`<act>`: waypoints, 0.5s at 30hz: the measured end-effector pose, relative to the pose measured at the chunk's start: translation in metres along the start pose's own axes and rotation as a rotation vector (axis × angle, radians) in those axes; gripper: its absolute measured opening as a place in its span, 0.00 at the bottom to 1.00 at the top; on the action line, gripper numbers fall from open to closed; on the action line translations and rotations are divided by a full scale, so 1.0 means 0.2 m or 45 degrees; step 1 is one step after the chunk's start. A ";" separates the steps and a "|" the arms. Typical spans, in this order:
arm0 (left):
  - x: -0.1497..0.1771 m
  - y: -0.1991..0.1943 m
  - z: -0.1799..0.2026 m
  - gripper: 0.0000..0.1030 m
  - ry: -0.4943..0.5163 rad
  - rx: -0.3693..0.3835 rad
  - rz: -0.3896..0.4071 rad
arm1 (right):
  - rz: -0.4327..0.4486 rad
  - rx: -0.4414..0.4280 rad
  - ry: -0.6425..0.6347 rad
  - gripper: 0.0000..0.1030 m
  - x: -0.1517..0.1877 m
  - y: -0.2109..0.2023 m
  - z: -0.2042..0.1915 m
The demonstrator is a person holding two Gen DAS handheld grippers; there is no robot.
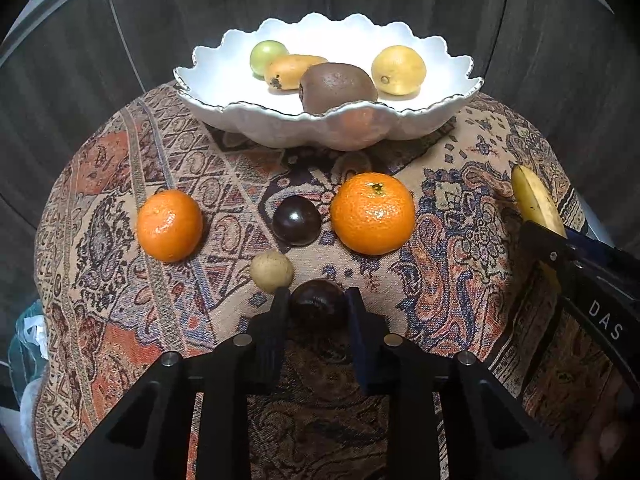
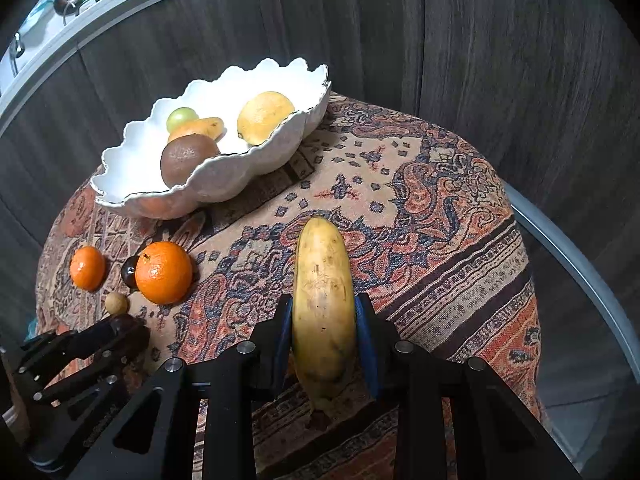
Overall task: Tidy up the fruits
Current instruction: 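Grasp the yellow banana with the right tool while the left tool grasps a dark plum, then carry the banana and plum into the white bowl and open both tools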
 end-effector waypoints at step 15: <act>-0.07 -0.17 -0.10 0.27 -0.036 -0.022 0.081 | 0.029 0.000 -0.042 0.30 -0.04 -0.10 -0.08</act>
Point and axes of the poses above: each gripper's, at about its wrist camera, not at the fingertips, and y roughly the way its jaws point, z to its right, x to its underside, the point moved 5 cm from there along y, roughly the way its jaws point, and after that the axes turned 7 degrees about -x, right-handed, at the moved point
